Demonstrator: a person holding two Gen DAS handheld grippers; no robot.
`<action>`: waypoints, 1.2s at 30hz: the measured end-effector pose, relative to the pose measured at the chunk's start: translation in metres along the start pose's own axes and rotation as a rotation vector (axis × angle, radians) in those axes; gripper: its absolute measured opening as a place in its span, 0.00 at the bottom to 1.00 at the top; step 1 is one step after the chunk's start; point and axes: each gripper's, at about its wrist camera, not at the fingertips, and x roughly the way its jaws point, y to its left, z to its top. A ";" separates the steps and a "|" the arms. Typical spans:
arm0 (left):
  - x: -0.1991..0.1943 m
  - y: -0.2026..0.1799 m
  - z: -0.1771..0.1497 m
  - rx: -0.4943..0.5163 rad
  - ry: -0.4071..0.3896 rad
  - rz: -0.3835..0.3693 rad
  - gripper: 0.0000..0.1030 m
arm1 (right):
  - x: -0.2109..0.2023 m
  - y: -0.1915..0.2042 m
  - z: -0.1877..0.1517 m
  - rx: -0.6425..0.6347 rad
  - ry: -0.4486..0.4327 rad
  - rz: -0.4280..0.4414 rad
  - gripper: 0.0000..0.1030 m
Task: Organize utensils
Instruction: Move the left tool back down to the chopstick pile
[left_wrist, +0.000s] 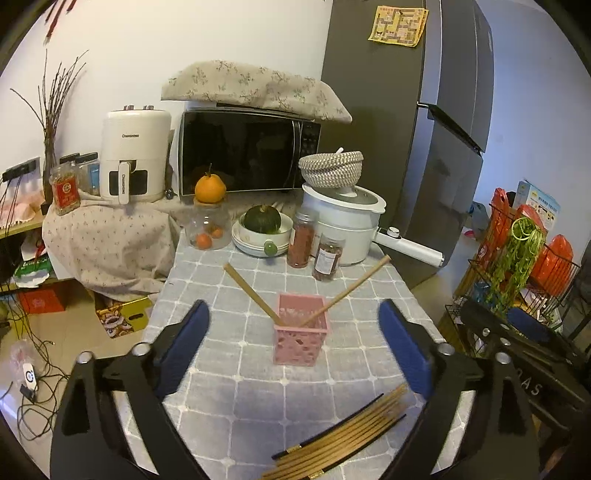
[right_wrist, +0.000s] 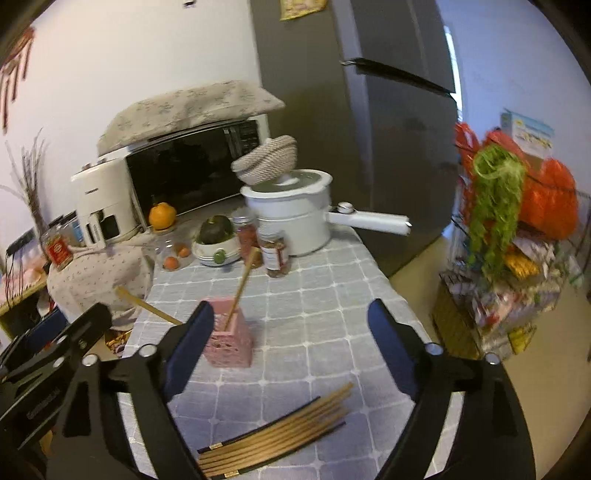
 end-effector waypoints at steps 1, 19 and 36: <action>0.000 -0.001 -0.002 -0.004 0.001 -0.002 0.93 | -0.001 -0.005 -0.003 0.017 -0.002 -0.013 0.92; 0.100 -0.058 -0.068 0.208 0.460 -0.071 0.93 | 0.020 -0.152 -0.100 0.407 0.357 -0.125 0.94; 0.227 -0.118 -0.113 0.406 0.979 -0.079 0.61 | 0.044 -0.187 -0.114 0.649 0.541 0.019 0.94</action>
